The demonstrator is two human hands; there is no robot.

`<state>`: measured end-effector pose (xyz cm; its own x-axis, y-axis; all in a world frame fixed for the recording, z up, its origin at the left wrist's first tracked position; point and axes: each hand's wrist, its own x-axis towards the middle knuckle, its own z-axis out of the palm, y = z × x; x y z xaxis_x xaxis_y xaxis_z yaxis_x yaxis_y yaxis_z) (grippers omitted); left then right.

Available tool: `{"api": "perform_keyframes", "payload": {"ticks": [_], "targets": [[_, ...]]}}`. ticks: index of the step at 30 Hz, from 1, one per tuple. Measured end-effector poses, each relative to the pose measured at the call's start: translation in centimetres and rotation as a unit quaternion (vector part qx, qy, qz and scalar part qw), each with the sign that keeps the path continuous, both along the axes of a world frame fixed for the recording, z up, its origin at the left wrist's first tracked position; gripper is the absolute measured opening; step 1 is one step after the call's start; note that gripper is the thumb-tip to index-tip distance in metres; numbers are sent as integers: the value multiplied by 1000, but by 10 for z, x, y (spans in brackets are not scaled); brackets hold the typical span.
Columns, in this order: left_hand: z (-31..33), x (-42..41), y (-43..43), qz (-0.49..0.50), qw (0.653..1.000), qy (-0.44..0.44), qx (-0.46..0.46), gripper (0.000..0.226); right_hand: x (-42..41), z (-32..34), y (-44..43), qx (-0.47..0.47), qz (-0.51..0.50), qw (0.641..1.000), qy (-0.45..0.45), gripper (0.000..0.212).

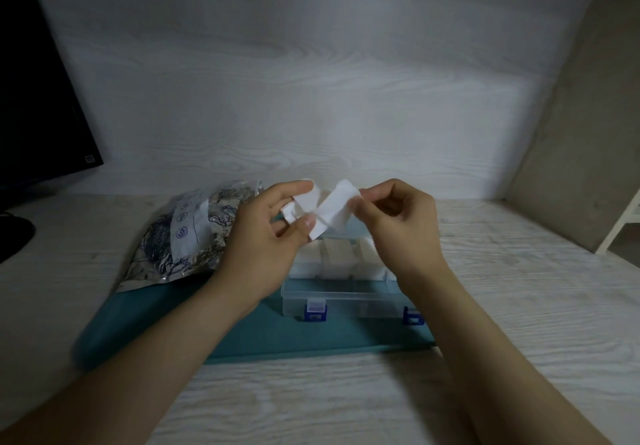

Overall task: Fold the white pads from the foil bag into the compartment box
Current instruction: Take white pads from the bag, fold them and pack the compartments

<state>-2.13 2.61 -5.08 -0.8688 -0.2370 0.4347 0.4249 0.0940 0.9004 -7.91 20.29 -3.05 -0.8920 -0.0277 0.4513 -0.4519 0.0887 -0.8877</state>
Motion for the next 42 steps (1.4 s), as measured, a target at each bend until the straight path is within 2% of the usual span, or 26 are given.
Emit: {"api": "perform_keyframes", "payload": {"ticks": [4,7,11,17,21,26,31,36,42], "targets": [[1,0,-1,9,1000,-1,0,45,-3,6,6,-121,22,988,-92,8],[0,1,-3,18,1000,-1,-23,44,-3,7,6,-145,58,981,-113,15],[-3,0,-8,15,995,-3,-101,45,2,7,3,-103,131,983,-77,26],[-2,4,-2,-11,989,-22,-143,43,7,3,-1,-40,163,985,-51,17],[-1,4,-3,-42,991,-40,-118,43,5,0,-4,2,153,987,-49,14],[-5,2,-5,-28,991,-28,-125,29,2,-3,-4,6,133,989,-62,10],[-8,-1,-6,-18,992,-55,-113,54,1,-4,-2,6,145,988,-59,10],[-6,0,-5,-39,989,-74,-122,40,0,-4,-3,2,119,991,-53,10],[-1,4,-1,-84,992,-68,-63,31,1,-7,-4,21,128,991,-44,12]]}}
